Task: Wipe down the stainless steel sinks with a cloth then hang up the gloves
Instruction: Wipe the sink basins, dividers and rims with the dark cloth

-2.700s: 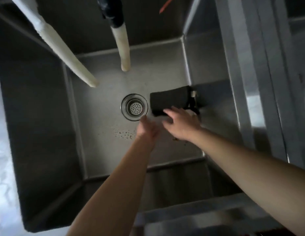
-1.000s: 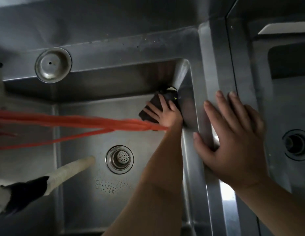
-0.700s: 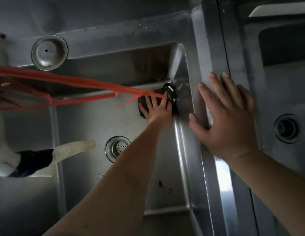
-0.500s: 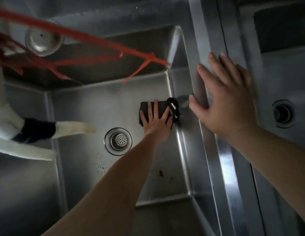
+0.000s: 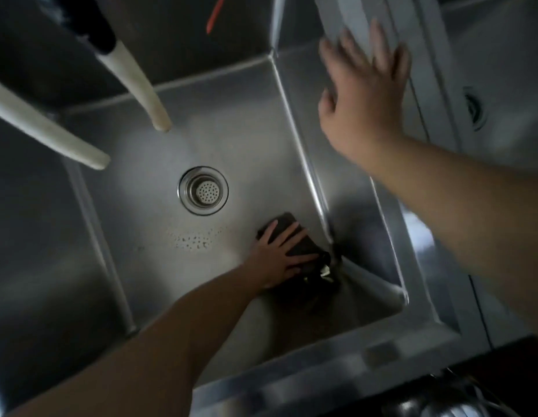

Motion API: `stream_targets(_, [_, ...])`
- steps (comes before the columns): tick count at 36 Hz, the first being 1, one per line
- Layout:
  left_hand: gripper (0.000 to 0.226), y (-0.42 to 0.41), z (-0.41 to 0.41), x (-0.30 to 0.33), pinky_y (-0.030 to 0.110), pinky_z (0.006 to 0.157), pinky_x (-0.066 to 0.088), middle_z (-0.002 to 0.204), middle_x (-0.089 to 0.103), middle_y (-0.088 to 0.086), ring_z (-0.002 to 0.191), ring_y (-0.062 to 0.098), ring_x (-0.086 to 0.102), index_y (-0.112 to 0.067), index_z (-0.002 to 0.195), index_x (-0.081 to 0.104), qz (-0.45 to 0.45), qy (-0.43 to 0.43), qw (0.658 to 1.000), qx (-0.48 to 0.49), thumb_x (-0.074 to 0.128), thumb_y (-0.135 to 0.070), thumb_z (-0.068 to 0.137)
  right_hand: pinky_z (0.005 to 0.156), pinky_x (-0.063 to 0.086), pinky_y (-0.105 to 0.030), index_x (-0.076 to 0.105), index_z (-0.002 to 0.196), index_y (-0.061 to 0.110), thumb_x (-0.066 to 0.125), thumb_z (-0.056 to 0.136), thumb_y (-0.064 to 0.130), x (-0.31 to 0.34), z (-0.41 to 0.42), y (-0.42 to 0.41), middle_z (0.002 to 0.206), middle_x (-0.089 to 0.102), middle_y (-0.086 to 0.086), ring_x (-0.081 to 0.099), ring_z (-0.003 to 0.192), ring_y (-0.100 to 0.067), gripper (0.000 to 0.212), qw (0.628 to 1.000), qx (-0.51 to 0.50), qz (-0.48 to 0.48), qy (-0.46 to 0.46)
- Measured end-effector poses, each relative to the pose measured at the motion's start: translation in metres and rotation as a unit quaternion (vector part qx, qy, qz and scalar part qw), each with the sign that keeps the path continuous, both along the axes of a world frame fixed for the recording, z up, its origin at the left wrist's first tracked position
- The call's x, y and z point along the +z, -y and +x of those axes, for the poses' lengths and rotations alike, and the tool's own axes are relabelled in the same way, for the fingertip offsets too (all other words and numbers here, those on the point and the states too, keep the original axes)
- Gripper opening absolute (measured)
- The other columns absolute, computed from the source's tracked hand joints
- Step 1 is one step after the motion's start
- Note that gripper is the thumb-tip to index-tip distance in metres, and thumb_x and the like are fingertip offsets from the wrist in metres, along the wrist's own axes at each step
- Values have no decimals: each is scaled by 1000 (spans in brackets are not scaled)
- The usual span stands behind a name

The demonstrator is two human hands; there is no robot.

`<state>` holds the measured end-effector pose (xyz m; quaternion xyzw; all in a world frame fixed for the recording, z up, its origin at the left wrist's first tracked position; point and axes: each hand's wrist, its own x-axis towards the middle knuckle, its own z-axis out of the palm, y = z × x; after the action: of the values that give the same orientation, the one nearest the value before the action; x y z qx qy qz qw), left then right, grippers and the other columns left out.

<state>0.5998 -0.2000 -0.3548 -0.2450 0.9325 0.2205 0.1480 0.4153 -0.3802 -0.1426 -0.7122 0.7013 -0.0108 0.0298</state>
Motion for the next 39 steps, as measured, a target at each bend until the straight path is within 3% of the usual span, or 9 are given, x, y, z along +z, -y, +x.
stream_targets(2, [52,-1,29,-2,65,117,5,165,19,6,152,32,13,-54,148,25,-4,6,1000,4,26,-58,96,117,4,-65,56,130,27,46,90,34,-9,26,-44,163,20,-8,8,151,-36,42,999,43,23,3])
stream_targets(6, [54,-11,119,-3,68,116,7,164,20,9,151,36,16,-51,151,23,-28,36,998,54,29,-60,98,117,13,-61,52,138,26,53,89,31,-32,76,-134,163,20,-5,13,151,-28,49,981,114,112,112])
stream_targets(11, [56,-30,227,6,65,115,12,165,19,9,151,37,15,-50,152,18,-42,114,961,250,24,-61,98,120,13,-54,29,151,36,50,94,40,-70,100,-196,166,-5,3,3,152,-24,60,905,39,401,137])
stream_targets(17, [57,-25,239,1,58,117,-9,166,-13,-5,152,24,-15,-64,142,-15,10,183,822,539,13,-68,94,117,25,-50,29,152,35,53,92,40,-97,93,-209,166,6,1,18,149,-27,65,849,-19,508,147])
stream_targets(22, [59,35,196,-9,61,116,-11,166,-14,-1,152,27,-17,-58,148,-5,26,147,683,715,16,-67,93,117,29,-42,42,147,26,57,92,34,-103,87,-201,159,30,0,33,144,-24,57,871,-74,436,213])
stream_targets(25, [60,78,185,-14,64,113,-14,165,-20,2,150,30,-22,-58,148,-7,52,120,643,754,13,-68,92,116,26,-33,44,146,26,58,92,35,-108,84,-203,159,31,-1,32,145,-22,57,868,-108,436,212])
stream_targets(29, [60,81,186,-16,64,113,-13,165,-17,2,151,30,-18,-59,147,-9,30,111,675,729,11,-69,91,112,28,-27,49,143,17,62,91,30,-117,83,-199,152,41,-9,38,140,-24,54,869,-136,418,228])
stream_targets(35, [61,-18,191,-10,67,114,2,167,-1,8,153,36,-1,-57,150,-3,-40,92,881,462,20,-65,94,116,21,-27,42,148,24,58,94,31,-118,79,-191,162,24,-6,27,147,-22,57,868,-146,419,223])
stream_targets(39, [59,-54,172,-12,70,112,14,166,11,12,152,40,6,-52,153,10,-76,50,950,300,26,-64,97,116,21,-26,40,149,20,59,93,29,-119,73,-182,162,22,-9,25,148,-24,60,866,-159,415,227])
